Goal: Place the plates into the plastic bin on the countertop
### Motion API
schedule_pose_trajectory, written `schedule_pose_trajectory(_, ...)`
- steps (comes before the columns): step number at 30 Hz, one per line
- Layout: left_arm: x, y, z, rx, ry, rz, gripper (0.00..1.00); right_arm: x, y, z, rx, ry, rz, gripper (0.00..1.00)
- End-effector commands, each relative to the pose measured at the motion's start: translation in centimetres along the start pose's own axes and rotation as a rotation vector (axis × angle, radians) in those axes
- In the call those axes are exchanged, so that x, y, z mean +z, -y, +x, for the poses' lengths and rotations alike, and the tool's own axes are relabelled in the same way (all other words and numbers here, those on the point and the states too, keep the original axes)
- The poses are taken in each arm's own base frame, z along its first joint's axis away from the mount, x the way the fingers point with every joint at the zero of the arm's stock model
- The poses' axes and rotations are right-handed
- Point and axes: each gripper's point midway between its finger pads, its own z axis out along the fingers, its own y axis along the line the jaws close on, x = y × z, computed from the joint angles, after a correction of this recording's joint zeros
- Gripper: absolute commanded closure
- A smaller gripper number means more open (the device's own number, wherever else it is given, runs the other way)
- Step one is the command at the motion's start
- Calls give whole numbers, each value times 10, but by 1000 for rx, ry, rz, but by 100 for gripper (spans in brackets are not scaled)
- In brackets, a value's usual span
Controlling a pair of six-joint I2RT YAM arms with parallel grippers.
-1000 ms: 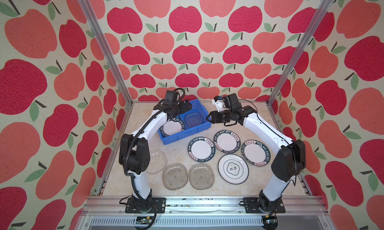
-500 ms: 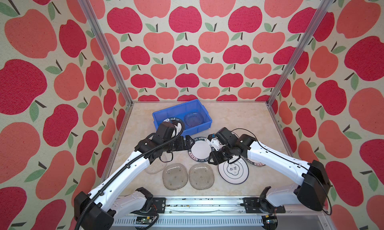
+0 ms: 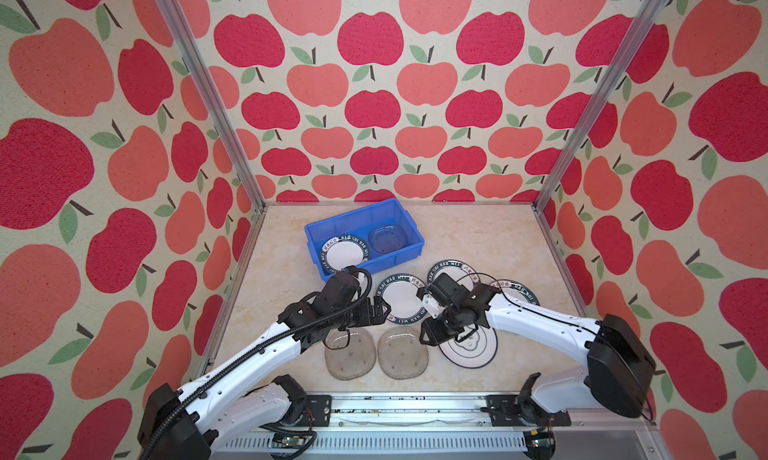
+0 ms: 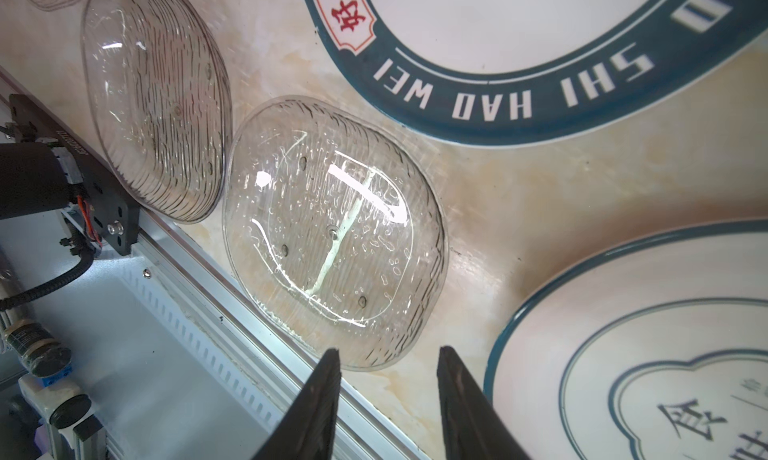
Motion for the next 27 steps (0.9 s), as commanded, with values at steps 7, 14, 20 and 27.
schedule_pose_trajectory(7, 5, -3, -7, -4, 39, -11, 3, 22, 7, -9, 15, -34, 25, 61)
schedule_pose_trajectory(14, 9, -11, -5, -29, 41, -20, 3, 30, 8, -10, 27, -63, 15, 61)
schedule_pose_trajectory(20, 11, -15, -6, -42, 38, -24, 4, 37, 9, -9, 35, -91, 4, 63)
schedule_pose_trajectory(27, 12, -20, -4, -55, 38, -28, 5, 43, 12, -7, 49, -111, 2, 67)
